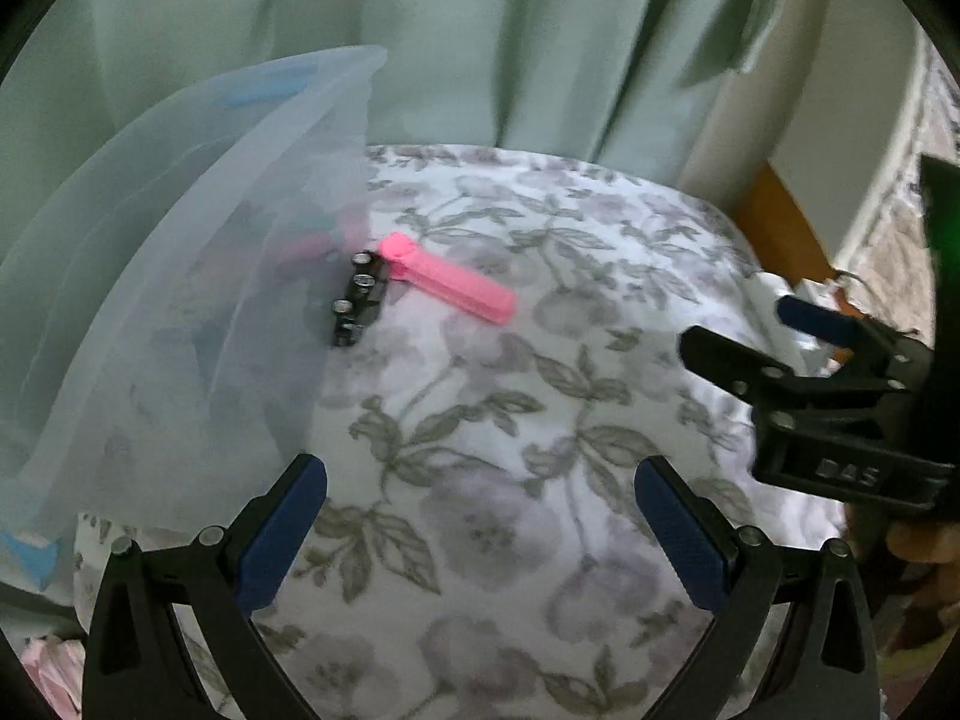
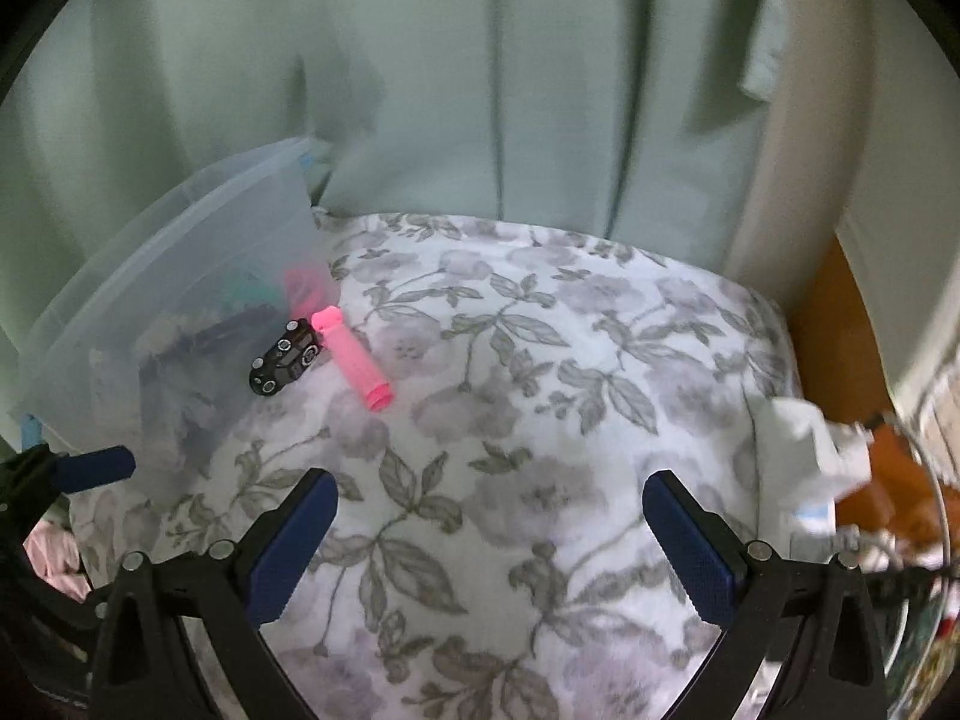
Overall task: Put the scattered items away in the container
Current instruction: 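Withdraw both tools from the container toward the pink roller and black toy car, then grasp the pink hair roller with the right tool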
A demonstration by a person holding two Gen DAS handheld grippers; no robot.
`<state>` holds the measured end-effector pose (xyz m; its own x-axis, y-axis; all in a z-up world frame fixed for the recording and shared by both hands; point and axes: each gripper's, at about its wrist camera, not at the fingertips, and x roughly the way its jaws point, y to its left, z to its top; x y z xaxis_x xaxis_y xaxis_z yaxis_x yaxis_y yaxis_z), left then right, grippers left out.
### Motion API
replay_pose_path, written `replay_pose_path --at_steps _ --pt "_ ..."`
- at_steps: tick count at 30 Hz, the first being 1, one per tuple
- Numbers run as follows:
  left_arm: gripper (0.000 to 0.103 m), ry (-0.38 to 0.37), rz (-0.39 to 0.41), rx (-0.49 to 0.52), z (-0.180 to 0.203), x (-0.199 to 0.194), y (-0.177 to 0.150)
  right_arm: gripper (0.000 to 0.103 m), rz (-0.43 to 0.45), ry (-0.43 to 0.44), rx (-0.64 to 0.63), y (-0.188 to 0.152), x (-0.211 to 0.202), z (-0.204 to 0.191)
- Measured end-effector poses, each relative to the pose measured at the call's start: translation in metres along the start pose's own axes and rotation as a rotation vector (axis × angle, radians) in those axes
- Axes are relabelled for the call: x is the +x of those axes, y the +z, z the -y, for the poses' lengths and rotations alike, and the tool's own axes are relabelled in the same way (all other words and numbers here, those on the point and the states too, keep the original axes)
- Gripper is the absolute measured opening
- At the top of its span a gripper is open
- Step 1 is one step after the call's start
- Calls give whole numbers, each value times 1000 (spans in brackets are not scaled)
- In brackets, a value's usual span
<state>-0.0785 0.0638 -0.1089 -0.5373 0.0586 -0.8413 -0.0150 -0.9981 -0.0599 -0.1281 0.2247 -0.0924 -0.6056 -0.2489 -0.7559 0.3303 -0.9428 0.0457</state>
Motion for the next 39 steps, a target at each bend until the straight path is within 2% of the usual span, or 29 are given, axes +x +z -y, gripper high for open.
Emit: replay_pose_path --at_steps 6,10,12,13,18,27,33,39 --pt "102 111 25 -46 3 21 5 103 -23 -22 -71 10 10 -5" --pt "101 172 36 18 18 37 10 103 -19 -36 -84 15 6 0" --pt "91 167 29 26 18 44 12 103 -17 -42 -89 17 5 3" --pt "90 163 19 18 16 46 12 103 -18 -35 -89 19 5 4" --pt "90 173 -12 0 8 55 7 103 -39 28 -103 35 19 3" --pt "90 146 -54 61 10 46 -10 103 -140 126 -226 70 92 -45" --pt "90 100 -76 50 10 47 -15 102 -196 149 -278 69 130 -64" --pt "90 72 -123 8 3 59 -17 100 -212 170 -322 68 143 -70"
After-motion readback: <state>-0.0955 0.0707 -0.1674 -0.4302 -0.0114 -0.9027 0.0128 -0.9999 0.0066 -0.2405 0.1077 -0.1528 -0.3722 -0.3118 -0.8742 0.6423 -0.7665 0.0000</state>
